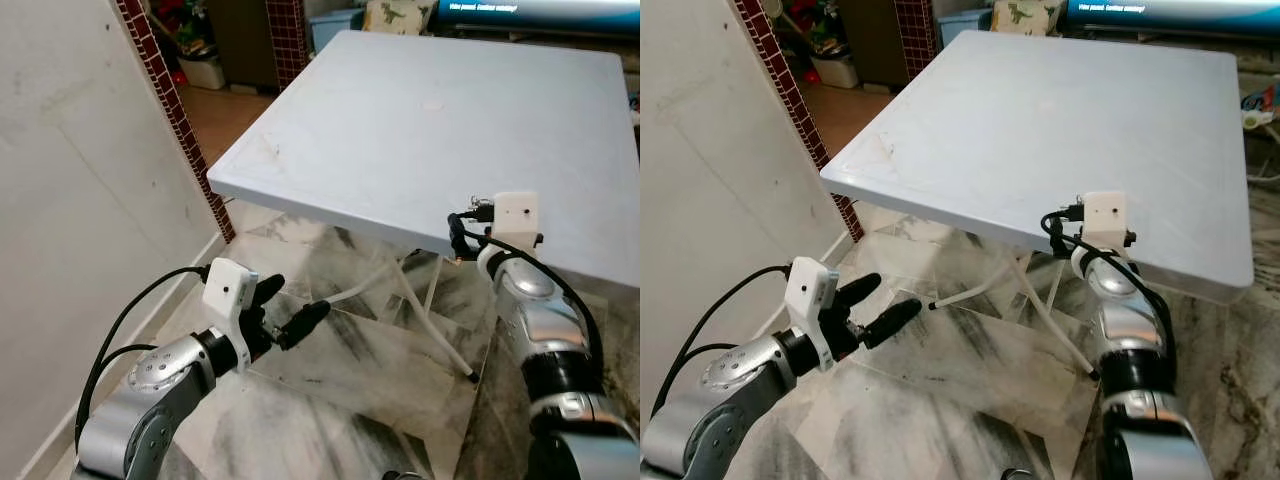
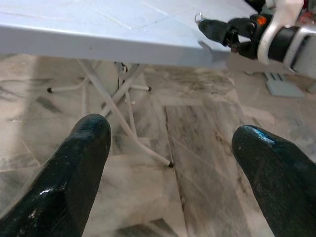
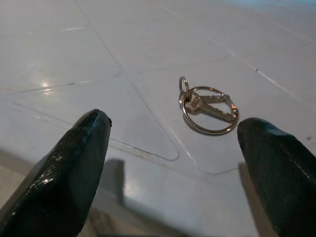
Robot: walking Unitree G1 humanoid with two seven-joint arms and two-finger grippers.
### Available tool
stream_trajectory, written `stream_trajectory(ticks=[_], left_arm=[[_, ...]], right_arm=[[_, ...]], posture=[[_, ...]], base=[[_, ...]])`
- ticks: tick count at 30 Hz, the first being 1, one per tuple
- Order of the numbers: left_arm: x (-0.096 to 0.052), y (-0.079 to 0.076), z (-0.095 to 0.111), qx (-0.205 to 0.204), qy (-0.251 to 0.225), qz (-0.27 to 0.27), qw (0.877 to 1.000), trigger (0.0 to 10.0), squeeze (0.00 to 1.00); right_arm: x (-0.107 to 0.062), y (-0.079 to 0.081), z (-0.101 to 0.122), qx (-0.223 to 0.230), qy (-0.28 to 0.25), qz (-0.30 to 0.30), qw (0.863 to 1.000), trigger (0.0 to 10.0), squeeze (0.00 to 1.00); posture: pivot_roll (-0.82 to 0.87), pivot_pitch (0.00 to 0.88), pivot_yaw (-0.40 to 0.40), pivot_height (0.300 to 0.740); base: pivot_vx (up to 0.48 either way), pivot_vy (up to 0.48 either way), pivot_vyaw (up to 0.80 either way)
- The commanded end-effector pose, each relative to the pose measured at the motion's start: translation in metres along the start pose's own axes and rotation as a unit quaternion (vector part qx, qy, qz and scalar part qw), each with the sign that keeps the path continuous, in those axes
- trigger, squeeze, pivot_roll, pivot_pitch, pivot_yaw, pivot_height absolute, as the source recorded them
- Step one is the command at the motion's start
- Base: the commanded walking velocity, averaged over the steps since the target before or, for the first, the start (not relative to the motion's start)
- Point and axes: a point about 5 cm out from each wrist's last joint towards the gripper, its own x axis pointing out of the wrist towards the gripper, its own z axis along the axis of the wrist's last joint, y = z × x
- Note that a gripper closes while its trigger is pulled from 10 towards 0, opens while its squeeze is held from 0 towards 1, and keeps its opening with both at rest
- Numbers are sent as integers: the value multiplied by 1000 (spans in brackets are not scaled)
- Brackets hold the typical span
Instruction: Hang keys on a hook
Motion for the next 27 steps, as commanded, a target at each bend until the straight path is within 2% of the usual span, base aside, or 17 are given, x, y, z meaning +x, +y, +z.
stream_trajectory(ticks=[1, 7, 13, 15, 18, 21, 22, 23, 24, 27], left_arm=[[-6, -1, 1, 3, 6, -3, 1000, 10000, 0], [-12, 0, 4, 7, 12, 5, 1000, 10000, 0], [-9, 0, 14, 6, -10, 1, 1000, 10000, 0], [-7, 4, 20, 6, -31, 13, 999, 10000, 0], [-7, 10, 23, 13, -44, 37, 998, 10000, 0], [-8, 24, 24, 24, -61, 86, 994, 10000, 0], [-8, 24, 24, 24, -61, 86, 994, 10000, 0], [-9, 28, 24, 25, -63, 98, 993, 10000, 0], [-11, 35, 23, 23, -69, 121, 990, 10000, 0], [-15, 43, 19, 19, -67, 141, 987, 10000, 0]], right_arm=[[4, -2, 2, 2, -3, -7, 1000, 10000, 0], [10, -12, 1, 6, 0, -21, 1000, 10000, 0], [9, -18, 9, -12, -36, -45, 998, 10000, 0], [0, -21, 9, -16, -70, -59, 996, 10000, 0], [-9, -23, 9, -24, -90, -67, 993, 10000, 0], [-31, -23, 6, -22, -109, -71, 991, 10000, 0], [-31, -23, 6, -22, -109, -71, 991, 10000, 0], [-37, -23, 5, -19, -110, -71, 991, 10000, 0], [-52, -21, 2, -3, -109, -68, 992, 10000, 0], [-77, -11, 0, 8, -114, -49, 992, 10000, 0]], posture=[[124, 148, 133, 740], [138, 151, 140, 740], [124, 147, 137, 740], [101, 148, 133, 740], [91, 147, 132, 740], [54, 147, 125, 740], [54, 147, 125, 740], [45, 147, 123, 740], [28, 147, 119, 740], [11, 146, 114, 740]], base=[[0, 0, 0], [0, 0, 0], [0, 0, 0], [0, 0, 0], [0, 0, 0], [0, 0, 0], [0, 0, 0], [0, 0, 0], [0, 0, 0], [0, 0, 0]])
